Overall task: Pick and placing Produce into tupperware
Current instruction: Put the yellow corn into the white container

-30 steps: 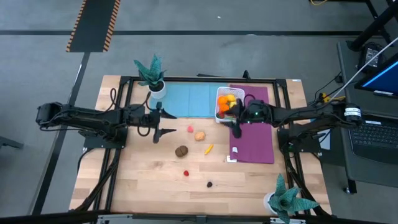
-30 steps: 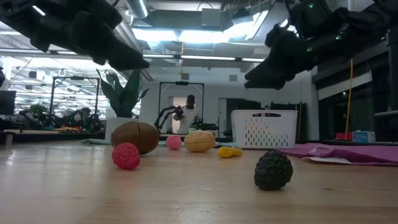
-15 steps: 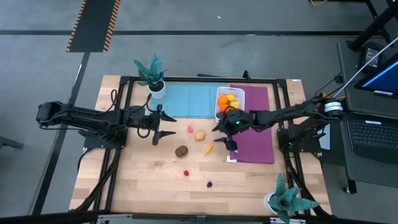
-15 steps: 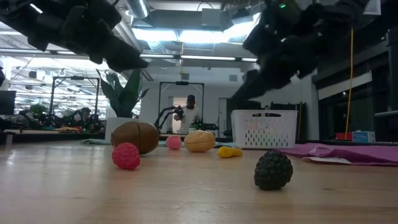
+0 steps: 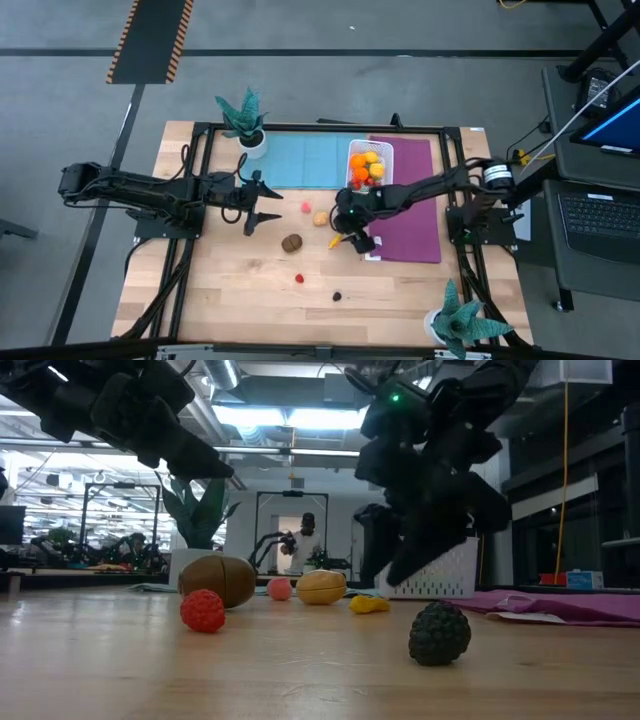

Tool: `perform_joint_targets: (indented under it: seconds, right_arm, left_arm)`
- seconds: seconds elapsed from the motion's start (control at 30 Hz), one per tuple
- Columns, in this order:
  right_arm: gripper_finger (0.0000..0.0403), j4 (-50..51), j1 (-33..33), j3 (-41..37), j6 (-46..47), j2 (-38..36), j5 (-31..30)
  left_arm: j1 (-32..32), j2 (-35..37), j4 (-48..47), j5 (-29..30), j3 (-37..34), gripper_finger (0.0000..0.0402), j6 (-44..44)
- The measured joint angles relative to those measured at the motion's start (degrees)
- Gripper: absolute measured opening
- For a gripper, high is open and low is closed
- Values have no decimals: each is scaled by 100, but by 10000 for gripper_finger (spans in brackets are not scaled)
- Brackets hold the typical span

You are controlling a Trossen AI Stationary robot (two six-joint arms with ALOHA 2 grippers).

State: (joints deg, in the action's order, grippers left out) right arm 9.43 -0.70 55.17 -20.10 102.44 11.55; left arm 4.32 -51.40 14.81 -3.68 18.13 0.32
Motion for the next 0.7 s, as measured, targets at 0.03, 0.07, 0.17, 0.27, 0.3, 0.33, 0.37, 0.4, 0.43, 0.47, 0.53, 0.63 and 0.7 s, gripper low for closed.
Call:
perform_joint_targets:
  seconds: [0.03,0.07,0.17,0.27,0.3,0.33,0.37,0.4,0.43,0.47,0.53,0.63,0.7]
  right_arm:
    - [246,-2,-42,16,-4,51,0]
    - [246,-2,-78,18,-18,100,0]
    - [246,4,-173,29,-194,255,-106]
    - [246,-54,-259,30,-257,401,-279]
    - [246,-61,-277,34,-268,425,-288]
    - [246,-69,-290,39,-268,464,-279]
    - [246,-89,-290,42,-269,517,-266]
    - [246,-102,-290,42,-268,536,-266]
    - [245,-121,-290,42,-266,565,-263]
    - [243,-158,-290,42,-262,593,-247]
    - [236,-229,-290,42,-255,614,-238]
    - [220,-316,-296,40,-253,631,-240]
    - [205,-375,-296,33,-253,639,-243]
  left_arm:
    - [0,0,0,2,0,263,0]
    - [0,0,-2,1,0,263,0]
    - [0,0,-2,2,0,263,2]
    - [0,0,-2,2,0,263,2]
    - [0,0,0,2,0,263,2]
    - [0,0,-2,2,0,263,2]
    - [0,0,0,2,0,263,2]
    - [0,0,0,2,0,263,1]
    - [0,0,0,2,0,263,-3]
    - [0,0,0,2,0,263,-4]
    - [0,0,0,2,0,263,-7]
    - [0,0,0,2,0,263,-13]
    - [0,0,0,2,0,263,-15]
